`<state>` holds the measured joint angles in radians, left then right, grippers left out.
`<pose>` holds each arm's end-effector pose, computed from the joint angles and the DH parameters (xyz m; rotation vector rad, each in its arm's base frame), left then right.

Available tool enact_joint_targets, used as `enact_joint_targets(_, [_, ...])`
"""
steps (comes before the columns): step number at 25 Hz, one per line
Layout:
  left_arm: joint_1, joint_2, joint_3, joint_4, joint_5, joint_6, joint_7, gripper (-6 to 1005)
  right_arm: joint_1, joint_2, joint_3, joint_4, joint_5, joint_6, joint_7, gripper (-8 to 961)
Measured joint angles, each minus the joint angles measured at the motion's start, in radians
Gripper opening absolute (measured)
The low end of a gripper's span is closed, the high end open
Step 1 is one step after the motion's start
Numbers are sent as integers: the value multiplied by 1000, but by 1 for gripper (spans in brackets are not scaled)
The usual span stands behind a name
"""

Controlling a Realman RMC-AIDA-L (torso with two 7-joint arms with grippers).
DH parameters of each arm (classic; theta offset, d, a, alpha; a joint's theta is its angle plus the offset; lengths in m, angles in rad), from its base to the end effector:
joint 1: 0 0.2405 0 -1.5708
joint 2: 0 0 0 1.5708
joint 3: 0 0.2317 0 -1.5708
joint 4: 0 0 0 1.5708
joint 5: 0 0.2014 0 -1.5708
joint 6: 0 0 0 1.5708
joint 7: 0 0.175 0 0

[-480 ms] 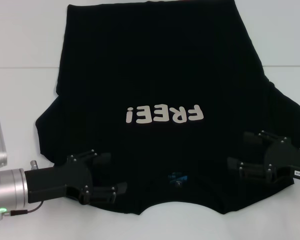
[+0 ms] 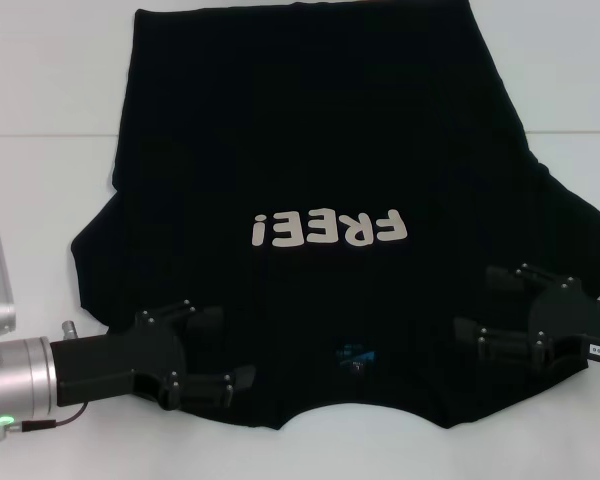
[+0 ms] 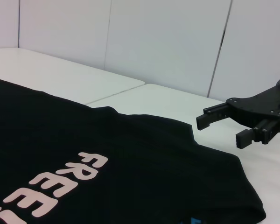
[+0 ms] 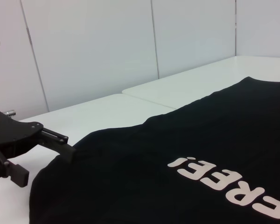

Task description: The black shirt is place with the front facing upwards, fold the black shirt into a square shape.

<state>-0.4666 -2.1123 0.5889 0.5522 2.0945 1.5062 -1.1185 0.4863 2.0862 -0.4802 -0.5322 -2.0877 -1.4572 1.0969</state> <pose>-0.2607 0.2953 -0.0413 -2.6983 -0.5360 -0.6259 0.2718 0.3153 -0.0204 -2.5620 0.5494 0.6193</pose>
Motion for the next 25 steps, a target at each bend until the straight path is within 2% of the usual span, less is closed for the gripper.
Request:
enact_joint_targets(4, [1,0,-2,0,-1,3,-4,933,-1,0,0,0,0,0,0,941])
enact_joint_targets(6, [1,3,-23,5,-20,20,-84,933,-1,0,0,0,0,0,0,941])
enact_joint_targets(8, [-11,21,-60,14,-37,24,-247,933,-2,0,0,0,0,0,0,941])
enact_joint_targets(10, [-34,63,-108,6,-42,10,-463,933,-2,0,0,1,0,0,1,940])
enact_joint_targets(14, [-72,167,-177,-68,-42,-24,-754,932,-2,0,0,1,-10,0,2,940])
enact_joint_targets(16, [-76,199,-193,-78,-33,-82,-878,932,-2,0,0,2,-14,0,2,940])
enact_joint_targets(20, [-75,218,-194,-77,16,-206,-1015,932,-2,0,0,5,-15,0,3,940])
enact_joint_targets(25, [-80,211,-190,-109,76,-314,-1066,932,-2,0,0,6,-15,0,3,940])
